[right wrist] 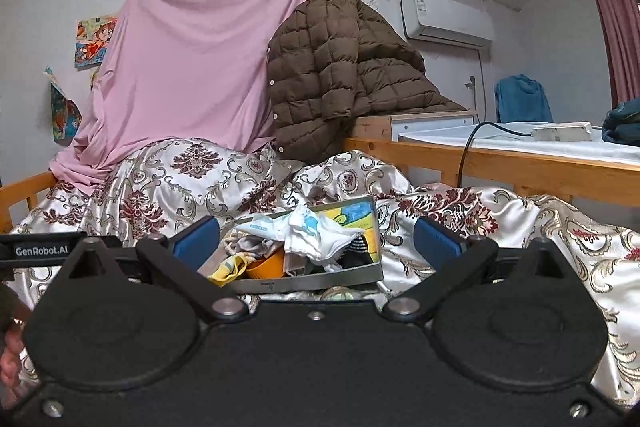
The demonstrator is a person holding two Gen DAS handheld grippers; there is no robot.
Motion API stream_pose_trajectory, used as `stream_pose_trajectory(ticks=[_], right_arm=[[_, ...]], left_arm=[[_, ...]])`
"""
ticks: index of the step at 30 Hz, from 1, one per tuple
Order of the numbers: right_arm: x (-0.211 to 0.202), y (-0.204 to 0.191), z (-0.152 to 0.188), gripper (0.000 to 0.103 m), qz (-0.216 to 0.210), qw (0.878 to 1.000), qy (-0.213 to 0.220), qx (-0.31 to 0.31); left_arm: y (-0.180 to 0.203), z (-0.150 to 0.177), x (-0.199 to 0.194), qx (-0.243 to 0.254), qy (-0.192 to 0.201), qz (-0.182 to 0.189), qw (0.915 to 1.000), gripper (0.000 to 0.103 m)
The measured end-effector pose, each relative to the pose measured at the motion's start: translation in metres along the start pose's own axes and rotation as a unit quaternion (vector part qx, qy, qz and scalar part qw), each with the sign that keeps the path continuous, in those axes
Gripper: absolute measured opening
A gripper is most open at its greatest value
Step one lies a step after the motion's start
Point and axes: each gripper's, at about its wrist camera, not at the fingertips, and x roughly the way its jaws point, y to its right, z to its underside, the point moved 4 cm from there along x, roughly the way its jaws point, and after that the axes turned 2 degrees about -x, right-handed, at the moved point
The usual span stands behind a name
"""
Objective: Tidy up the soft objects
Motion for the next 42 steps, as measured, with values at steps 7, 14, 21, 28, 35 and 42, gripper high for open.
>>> stream_pose_trajectory(ticks=[7, 14, 21, 28, 35, 42], right_arm=[[-0.014, -0.01, 0.01, 0.102, 0.002, 0.999, -0.026, -0.029], [-0.02, -0.015, 0.016, 0.102, 0.004, 0.998, -0.045, -0.042], [-0.021, -0.015, 0.025, 0.102, 0.006, 0.996, -0.074, -0.042], [-0.017, -0.011, 0.03, 0.102, 0.01, 0.995, -0.09, -0.047], [-0.009, -0.007, 0.038, 0.102, 0.014, 0.993, -0.107, -0.046], [0.001, 0.0, 0.045, 0.102, 0.027, 0.991, -0.126, -0.022]], left_arm=[[-0.001, 0.013, -0.011, -0.003, -0.017, -0.001, 0.9999, 0.102], [0.0, 0.026, -0.022, 0.001, -0.028, -0.002, 0.9996, 0.102], [0.001, 0.038, -0.034, 0.009, -0.035, -0.012, 0.9993, 0.102], [-0.002, 0.043, -0.038, 0.011, -0.041, -0.022, 0.9989, 0.102], [-0.001, 0.047, -0.037, 0.02, -0.051, -0.032, 0.998, 0.102], [-0.002, 0.049, -0.036, 0.023, -0.055, -0.036, 0.9976, 0.102]])
